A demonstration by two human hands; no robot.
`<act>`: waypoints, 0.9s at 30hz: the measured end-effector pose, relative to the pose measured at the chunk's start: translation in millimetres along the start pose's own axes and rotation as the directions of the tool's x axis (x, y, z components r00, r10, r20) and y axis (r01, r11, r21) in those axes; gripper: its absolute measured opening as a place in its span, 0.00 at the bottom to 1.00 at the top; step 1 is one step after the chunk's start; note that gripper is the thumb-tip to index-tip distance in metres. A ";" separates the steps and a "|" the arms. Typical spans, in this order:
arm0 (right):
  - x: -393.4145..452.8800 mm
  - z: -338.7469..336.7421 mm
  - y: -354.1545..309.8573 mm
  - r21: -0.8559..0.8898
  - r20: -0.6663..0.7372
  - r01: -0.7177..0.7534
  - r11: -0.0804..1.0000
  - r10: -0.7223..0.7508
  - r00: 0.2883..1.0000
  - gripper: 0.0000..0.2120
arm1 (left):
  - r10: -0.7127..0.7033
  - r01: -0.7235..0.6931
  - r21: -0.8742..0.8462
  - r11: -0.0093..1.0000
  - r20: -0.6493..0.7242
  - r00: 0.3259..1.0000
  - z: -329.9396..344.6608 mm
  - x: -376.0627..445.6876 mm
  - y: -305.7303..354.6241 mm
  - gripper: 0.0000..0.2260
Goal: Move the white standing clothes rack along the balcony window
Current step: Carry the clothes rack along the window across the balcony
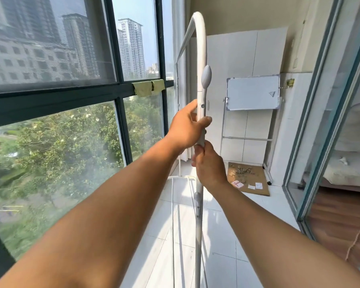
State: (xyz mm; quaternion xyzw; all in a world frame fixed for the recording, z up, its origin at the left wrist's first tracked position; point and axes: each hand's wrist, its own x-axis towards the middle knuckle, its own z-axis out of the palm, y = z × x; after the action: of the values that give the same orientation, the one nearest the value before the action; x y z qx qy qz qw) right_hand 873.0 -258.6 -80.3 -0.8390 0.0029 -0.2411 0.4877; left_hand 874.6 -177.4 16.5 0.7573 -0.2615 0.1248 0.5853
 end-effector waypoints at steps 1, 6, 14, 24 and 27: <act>8.9 -1.0 6.0 -0.021 0.018 0.014 1.000 -0.013 1.000 0.06 | -0.001 0.001 0.001 1.000 -0.003 1.000 3.3 9.1 -4.2 0.11; 49.7 -2.9 28.3 -0.006 0.101 0.004 1.000 -0.004 0.995 0.11 | -0.006 0.006 0.005 1.000 -0.018 1.000 17.9 51.9 -24.2 0.10; 112.4 8.3 48.8 0.016 0.041 -0.036 0.999 0.035 0.999 0.07 | -0.002 0.002 0.002 1.000 -0.028 1.000 29.5 117.0 -62.5 0.08; 172.8 37.3 73.5 0.081 -0.020 -0.043 0.996 0.044 0.999 0.08 | 0.000 0.000 -0.023 1.000 0.001 1.000 29.5 184.5 -114.7 0.08; 186.6 44.5 81.3 0.135 -0.021 -0.031 0.990 0.034 0.999 0.08 | 0.007 -0.007 -0.009 1.000 -0.005 1.000 29.7 199.3 -125.8 0.07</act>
State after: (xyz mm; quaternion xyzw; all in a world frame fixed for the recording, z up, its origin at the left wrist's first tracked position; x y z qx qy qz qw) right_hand 1074.7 -309.6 -90.2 -0.8011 0.0058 -0.2425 0.5471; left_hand 1105.2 -233.1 3.4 0.7534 -0.2631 0.1276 0.5890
